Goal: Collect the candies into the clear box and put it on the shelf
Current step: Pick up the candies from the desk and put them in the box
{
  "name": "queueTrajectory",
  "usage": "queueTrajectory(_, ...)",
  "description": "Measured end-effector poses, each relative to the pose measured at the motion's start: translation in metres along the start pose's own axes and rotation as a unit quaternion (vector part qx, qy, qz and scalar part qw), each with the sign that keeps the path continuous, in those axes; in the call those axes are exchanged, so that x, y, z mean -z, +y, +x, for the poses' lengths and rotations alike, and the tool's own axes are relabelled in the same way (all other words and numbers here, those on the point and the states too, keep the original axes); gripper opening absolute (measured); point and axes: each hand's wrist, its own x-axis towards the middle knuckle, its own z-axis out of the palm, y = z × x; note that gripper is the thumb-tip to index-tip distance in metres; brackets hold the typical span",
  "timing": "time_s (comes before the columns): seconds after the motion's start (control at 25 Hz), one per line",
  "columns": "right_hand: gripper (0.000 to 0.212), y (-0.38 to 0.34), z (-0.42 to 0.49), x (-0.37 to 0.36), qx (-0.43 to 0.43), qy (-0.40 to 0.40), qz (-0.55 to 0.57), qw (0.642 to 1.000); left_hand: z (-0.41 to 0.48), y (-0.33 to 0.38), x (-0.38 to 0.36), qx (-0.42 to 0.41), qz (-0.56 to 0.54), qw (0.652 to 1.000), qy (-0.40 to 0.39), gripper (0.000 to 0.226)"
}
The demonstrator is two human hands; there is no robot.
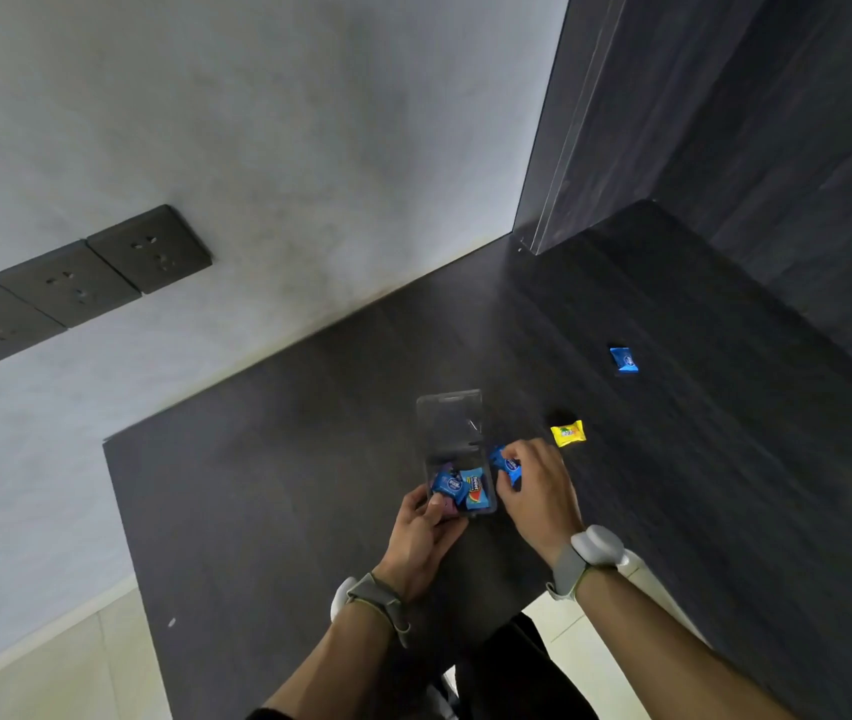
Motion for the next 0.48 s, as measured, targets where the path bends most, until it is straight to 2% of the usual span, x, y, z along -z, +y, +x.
queueTrajectory(0.24, 0.02, -0.021, -0.029, 0.021, 0.026, 0.02, 0.019, 0.999, -0.018, -0.025, -0.016, -0.024, 0.023, 0.998, -0.044, 0.036)
queueTrajectory(0.48, 0.018, -0.006, -0.03, 0.041, 0.027, 0.027, 0.045, 0.998, -0.017, -0.041, -0.032, -0.031, 0.03, 0.998, -0.042, 0.036)
